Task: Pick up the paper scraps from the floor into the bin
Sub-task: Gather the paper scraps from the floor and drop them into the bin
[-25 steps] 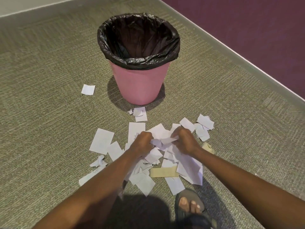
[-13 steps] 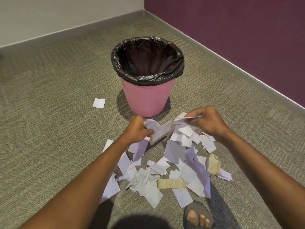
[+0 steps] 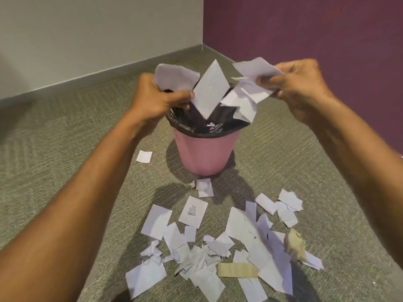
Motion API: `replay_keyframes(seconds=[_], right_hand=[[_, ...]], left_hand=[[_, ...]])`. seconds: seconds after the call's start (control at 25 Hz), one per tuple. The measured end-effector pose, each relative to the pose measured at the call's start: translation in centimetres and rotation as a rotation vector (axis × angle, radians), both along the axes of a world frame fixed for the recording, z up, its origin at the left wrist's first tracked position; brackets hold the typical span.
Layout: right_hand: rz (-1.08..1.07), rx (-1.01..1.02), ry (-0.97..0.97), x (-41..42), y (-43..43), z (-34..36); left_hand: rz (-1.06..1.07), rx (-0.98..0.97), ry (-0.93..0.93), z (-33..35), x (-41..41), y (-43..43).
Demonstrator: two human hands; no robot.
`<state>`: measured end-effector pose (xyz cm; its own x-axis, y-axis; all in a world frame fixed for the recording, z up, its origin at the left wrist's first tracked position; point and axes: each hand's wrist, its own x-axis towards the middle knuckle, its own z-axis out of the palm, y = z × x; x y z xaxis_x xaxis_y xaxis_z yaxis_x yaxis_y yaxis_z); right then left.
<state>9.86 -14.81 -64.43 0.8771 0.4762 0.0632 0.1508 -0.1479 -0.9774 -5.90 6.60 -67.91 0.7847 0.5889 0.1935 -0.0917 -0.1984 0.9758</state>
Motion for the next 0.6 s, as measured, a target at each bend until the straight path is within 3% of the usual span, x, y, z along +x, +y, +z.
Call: replay_keyframes(seconds=[0.32,0.6], right_hand=[[-0.113,-0.207,-0.135,4.2,8.0,-4.8],[0.059,-0.205,-0.047,4.2,8.0,-7.6]], left_hand=[[0.185,0.367,0.375,-2.8,7.6,4.4],[-0.091,0.415,0.386,-3.3,6.5,4.5]])
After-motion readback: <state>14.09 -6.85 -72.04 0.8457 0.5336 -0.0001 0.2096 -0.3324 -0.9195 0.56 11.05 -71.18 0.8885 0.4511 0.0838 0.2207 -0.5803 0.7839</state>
